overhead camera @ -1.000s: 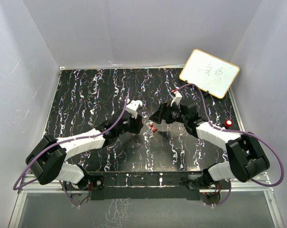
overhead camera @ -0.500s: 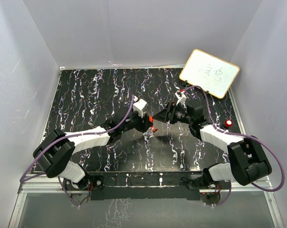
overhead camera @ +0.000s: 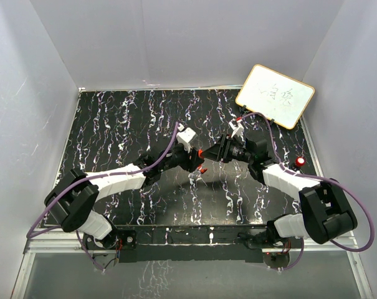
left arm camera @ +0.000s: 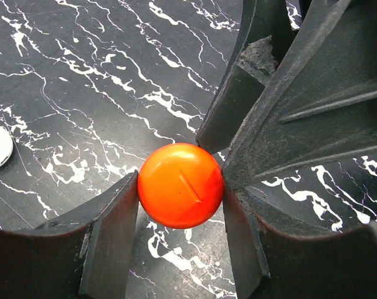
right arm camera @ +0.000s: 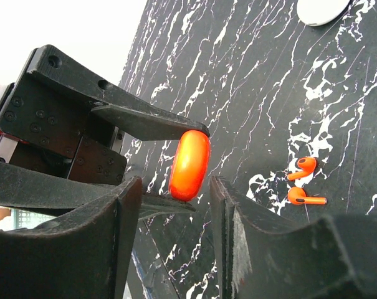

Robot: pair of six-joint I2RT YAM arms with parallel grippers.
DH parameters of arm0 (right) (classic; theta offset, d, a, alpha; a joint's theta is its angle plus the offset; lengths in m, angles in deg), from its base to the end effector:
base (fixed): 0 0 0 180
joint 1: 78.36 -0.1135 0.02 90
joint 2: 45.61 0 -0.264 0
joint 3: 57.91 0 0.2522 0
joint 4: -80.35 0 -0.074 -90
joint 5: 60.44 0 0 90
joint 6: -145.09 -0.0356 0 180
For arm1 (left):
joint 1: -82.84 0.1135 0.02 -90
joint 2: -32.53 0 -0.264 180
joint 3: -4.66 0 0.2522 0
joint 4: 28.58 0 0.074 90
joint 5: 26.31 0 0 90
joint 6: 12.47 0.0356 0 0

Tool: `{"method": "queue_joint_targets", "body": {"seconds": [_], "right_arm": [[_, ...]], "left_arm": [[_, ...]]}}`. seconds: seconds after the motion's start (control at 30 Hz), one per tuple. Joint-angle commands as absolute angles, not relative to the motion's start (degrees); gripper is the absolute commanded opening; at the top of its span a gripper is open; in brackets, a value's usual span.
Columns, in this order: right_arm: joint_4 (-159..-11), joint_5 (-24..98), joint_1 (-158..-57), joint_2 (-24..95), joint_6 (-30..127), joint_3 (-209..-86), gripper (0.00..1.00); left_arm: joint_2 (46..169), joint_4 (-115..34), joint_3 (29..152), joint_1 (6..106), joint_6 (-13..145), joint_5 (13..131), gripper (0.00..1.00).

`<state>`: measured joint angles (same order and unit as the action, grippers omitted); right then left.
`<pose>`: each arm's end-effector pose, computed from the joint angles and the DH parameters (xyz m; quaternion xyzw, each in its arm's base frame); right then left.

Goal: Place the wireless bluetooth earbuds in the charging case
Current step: Pick up the charging case at the center of the board.

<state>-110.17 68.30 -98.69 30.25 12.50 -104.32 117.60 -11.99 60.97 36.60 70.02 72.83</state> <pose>0.2467 0.1152 0.2125 -0.0409 0.7905 0.5164 0.3268 0.2208 -0.2387 0.2322 0.3044 0.7151 -0.3384 0.5305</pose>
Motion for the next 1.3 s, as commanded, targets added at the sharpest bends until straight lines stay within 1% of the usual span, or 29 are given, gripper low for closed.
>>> {"method": "queue_joint_targets", "body": {"seconds": [0.0,0.13,0.4,0.7,0.9,0.93,0.97,1.0,1.03,1.1,1.13,1.17,1.27], "right_arm": [[-113.8,69.1,-98.6,30.7,12.3,-103.9,0.44],[-114.1,69.5,-98.6,31.5,12.3,-104.0,0.39],[-114.5,69.7,-98.6,32.2,12.3,-104.1,0.34],[-114.6,69.5,-98.6,32.3,12.2,-104.0,0.22],[-114.2,68.5,-98.6,31.6,12.5,-103.8,0.12],[-114.1,68.3,-98.6,31.5,12.6,-103.8,0.1],[-114.0,68.0,-98.5,31.3,12.7,-103.8,0.09],[-113.9,67.7,-98.5,31.1,12.7,-103.8,0.08],[-113.8,67.3,-98.5,30.8,12.8,-103.8,0.07],[-113.7,66.6,-98.5,30.3,13.0,-103.8,0.06],[-113.6,66.1,-98.5,30.1,13.0,-103.8,0.06],[-113.5,65.6,-98.4,29.8,13.1,-103.8,0.06],[-113.2,64.9,-97.9,29.2,13.2,-104.0,0.05]], "left_arm": [[116.5,-11.1,63.1,36.4,71.0,74.7,0.0],[116.6,-11.4,63.4,36.4,71.2,75.4,0.0],[116.9,-12.3,64.3,36.4,71.5,76.9,0.0],[117.0,-12.9,64.5,36.3,71.7,77.4,0.0],[116.7,-13.4,64.7,36.4,71.8,76.5,0.0],[116.7,-13.5,64.7,36.4,71.8,76.3,0.02],[116.6,-13.7,64.7,36.3,71.8,76.0,0.15],[116.5,-13.9,64.7,36.3,71.7,75.6,0.26],[116.4,-14.0,64.7,36.4,71.7,75.2,0.34],[116.0,-14.1,64.5,36.4,71.6,74.4,0.46],[115.8,-14.2,64.4,36.4,71.6,73.9,0.51],[115.5,-14.4,64.2,36.4,71.5,73.5,0.55],[114.1,-15.0,63.5,36.4,71.5,72.1,0.62]]}}
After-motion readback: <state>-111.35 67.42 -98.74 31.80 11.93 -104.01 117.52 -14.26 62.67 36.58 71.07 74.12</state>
